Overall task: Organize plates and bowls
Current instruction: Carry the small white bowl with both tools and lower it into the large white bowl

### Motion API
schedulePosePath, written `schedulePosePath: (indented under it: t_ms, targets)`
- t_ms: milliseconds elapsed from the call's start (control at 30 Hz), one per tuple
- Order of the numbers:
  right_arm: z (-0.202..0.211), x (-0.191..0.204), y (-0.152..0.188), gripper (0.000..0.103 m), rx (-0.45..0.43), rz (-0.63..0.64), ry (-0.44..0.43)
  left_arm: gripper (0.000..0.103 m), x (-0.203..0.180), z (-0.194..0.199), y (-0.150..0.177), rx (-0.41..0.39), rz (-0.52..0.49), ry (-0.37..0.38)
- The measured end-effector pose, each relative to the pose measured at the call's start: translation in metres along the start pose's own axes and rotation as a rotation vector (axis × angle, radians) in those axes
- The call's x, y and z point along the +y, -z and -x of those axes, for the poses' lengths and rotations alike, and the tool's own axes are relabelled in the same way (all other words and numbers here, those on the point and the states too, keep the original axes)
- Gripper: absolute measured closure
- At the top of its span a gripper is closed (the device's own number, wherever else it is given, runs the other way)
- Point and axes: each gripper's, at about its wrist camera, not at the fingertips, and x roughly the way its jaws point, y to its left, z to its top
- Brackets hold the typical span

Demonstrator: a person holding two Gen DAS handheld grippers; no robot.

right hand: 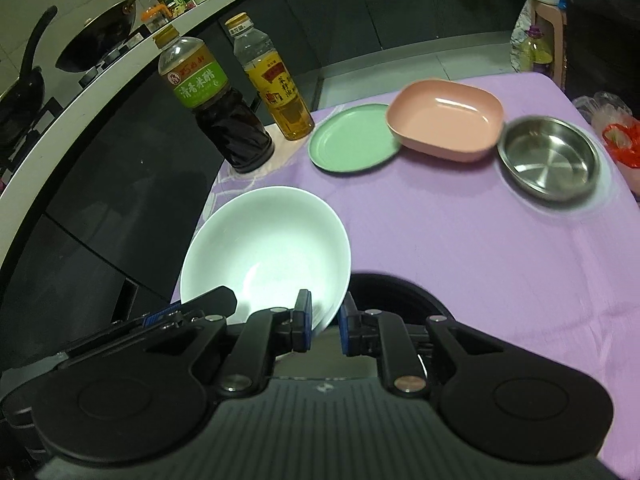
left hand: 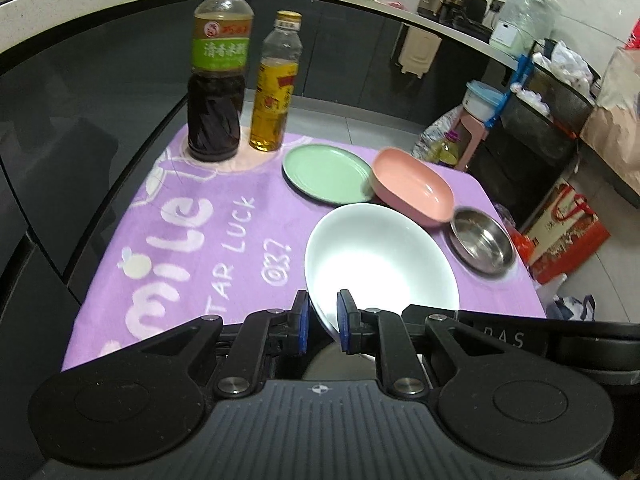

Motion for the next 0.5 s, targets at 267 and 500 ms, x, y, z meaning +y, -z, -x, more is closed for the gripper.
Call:
schedulePosePath:
  t_ms: [267,500]
  targets:
    - [0.018,-0.017,0.028,0.092,-0.002,-0.024,-0.005,0.089,-0.016,0.015,0.028,0.017,-0.038,0.008]
    - [0.029,-0.024,0.049,0.092,0.003,-0.033,0.002,0.09,-0.022,0.021,0.046,0.038,-0.047,0.015]
